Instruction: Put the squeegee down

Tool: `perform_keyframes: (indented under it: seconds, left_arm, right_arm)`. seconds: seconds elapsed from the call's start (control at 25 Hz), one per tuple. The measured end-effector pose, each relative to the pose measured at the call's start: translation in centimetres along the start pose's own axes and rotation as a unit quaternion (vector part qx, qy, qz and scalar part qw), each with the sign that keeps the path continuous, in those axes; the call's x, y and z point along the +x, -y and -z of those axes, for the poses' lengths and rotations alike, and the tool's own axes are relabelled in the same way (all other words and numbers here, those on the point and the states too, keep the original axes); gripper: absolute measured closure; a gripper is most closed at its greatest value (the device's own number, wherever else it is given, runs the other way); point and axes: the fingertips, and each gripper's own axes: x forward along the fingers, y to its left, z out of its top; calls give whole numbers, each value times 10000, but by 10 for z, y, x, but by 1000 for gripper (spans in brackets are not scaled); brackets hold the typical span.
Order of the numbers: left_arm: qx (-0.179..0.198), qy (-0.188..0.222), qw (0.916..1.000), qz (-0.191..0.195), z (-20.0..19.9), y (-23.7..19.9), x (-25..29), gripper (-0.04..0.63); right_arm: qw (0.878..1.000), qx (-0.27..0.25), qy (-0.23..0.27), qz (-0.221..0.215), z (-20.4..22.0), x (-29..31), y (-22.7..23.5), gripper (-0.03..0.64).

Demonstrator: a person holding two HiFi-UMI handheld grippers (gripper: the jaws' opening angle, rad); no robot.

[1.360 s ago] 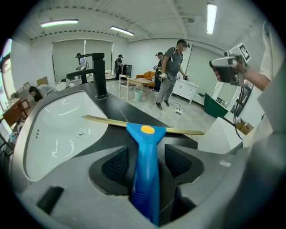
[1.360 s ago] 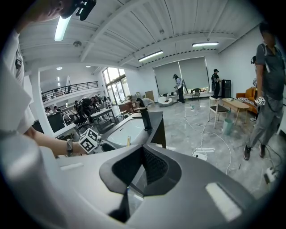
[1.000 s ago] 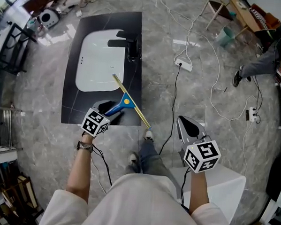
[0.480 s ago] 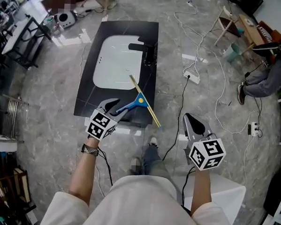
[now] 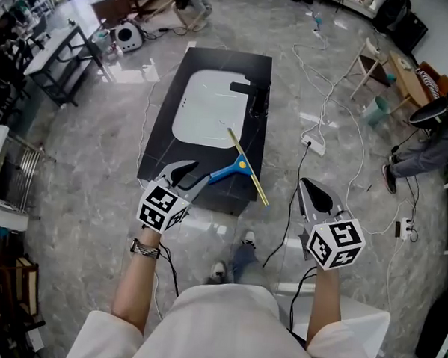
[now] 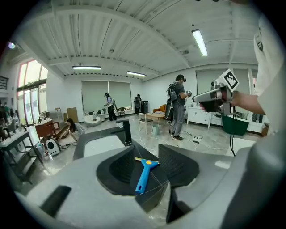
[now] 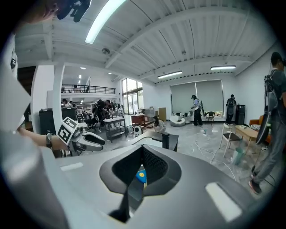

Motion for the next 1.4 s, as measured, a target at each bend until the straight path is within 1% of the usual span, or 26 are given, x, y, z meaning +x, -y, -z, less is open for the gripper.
perform_keyframes:
  seconds: [0.2,0.32,0.48,0.64,0.8,0.96,1.12,1.4]
  left_arm:
    - [-37,316,9993,-218,-19,1,-46,456]
    - [-98,542,9979,-328,-29,3,-71,471]
    - [-70,794,9958,-459,-41,7,-100,492]
    - [-84,1050,9916,-754,-53,3,-126,522]
    - [-7,1308,9864,-999,-65,1,-152,551]
    - [118,1362,9839,-1152,-72,2,-168,567]
    - [273,1396,9822,-1227,-80,7,-180,582]
    - [351,1442,9798,-1337,-90,5,-191,591]
  right_arm:
    - [9994,-191,224,-200,-22,-4,-35,610]
    - [9987,-262,355,-262,-34,-9,-53,611]
    - [9974,-430,486,-319,-48,-16,-74,611]
    - [9956,-617,613,-361,-63,-24,-90,611]
    - [9930,-810,748,-415,-76,-30,-104,611]
    - [9909,-938,864,-434,-87,-36,-112,611]
    - [9891,-1042,926,-472,-94,-39,-119,611]
    - [9881,-1169,886,-466,-98,-38,-126,611]
